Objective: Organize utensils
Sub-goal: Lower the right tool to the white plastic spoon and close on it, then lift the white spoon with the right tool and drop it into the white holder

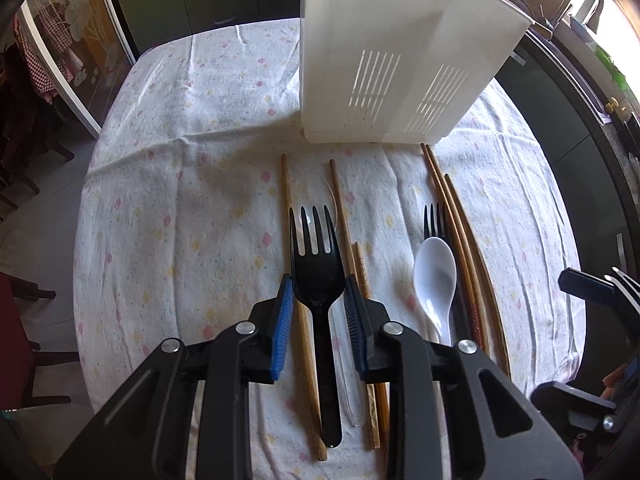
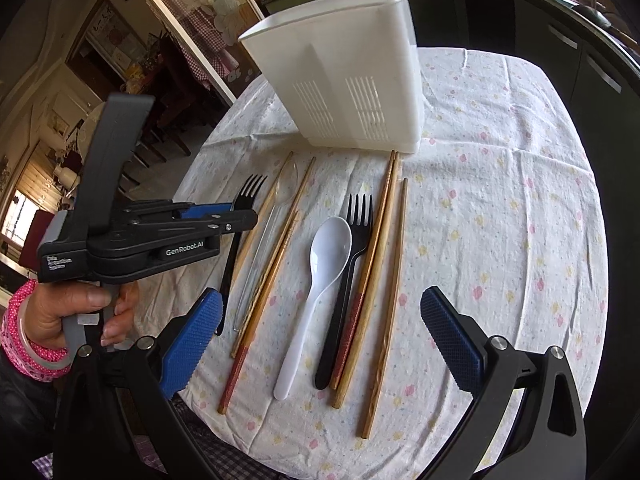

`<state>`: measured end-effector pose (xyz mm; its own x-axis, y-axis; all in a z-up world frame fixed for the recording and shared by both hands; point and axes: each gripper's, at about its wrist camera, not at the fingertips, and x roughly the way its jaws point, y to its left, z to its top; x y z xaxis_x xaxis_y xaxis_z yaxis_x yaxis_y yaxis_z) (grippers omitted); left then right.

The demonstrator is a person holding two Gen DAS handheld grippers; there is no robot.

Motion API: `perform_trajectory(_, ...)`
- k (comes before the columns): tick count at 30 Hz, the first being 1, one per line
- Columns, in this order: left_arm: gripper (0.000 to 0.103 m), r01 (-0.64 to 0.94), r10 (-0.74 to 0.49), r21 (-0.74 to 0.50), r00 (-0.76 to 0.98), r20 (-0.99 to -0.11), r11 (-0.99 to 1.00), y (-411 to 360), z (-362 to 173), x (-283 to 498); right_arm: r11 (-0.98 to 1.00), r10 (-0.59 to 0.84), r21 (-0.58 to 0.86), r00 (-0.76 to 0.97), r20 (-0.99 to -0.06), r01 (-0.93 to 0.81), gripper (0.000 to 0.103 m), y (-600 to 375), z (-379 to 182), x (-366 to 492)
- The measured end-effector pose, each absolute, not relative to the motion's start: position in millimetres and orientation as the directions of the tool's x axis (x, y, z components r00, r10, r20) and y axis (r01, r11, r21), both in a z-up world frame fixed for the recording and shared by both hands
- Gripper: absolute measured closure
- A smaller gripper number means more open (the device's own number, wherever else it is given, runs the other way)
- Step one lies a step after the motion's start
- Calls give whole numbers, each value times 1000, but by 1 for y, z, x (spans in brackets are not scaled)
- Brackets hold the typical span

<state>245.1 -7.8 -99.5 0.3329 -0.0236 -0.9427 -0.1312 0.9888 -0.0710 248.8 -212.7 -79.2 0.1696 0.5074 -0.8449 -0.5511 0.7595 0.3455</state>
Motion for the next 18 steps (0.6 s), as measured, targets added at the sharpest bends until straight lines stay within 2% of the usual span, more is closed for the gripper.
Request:
perform_trajectory(2,78,-126,-25,-73,349,-937,989,-5,-93,240,761,470,323,135,-872,-563,17,-199,-87,252)
perform_trajectory(4,78,-121,-28,-77,362,-932,990,-2,-88,237,764,436,305,107,-894,-568,32,-187,-94,256)
perform_trajectory(8,78,-121,-44,-97,379,-924,988,3,-84,229,768,368,265,64,-927,-582,47,-164,-107,257)
perform_trajectory(10,78,-119,-50,-104,390,-920,987,5,-81,226,772,328,243,41,-944,-588,63,-154,-115,255)
perform_trajectory(14,78,-107,-60,-113,414,-908,988,7,-75,219,783,245,189,15,-969,-593,71,-139,-133,252)
perform_trajectory(18,78,-88,-71,-120,432,-899,989,5,-70,214,792,201,157,8,-980,-590,73,-132,-141,248)
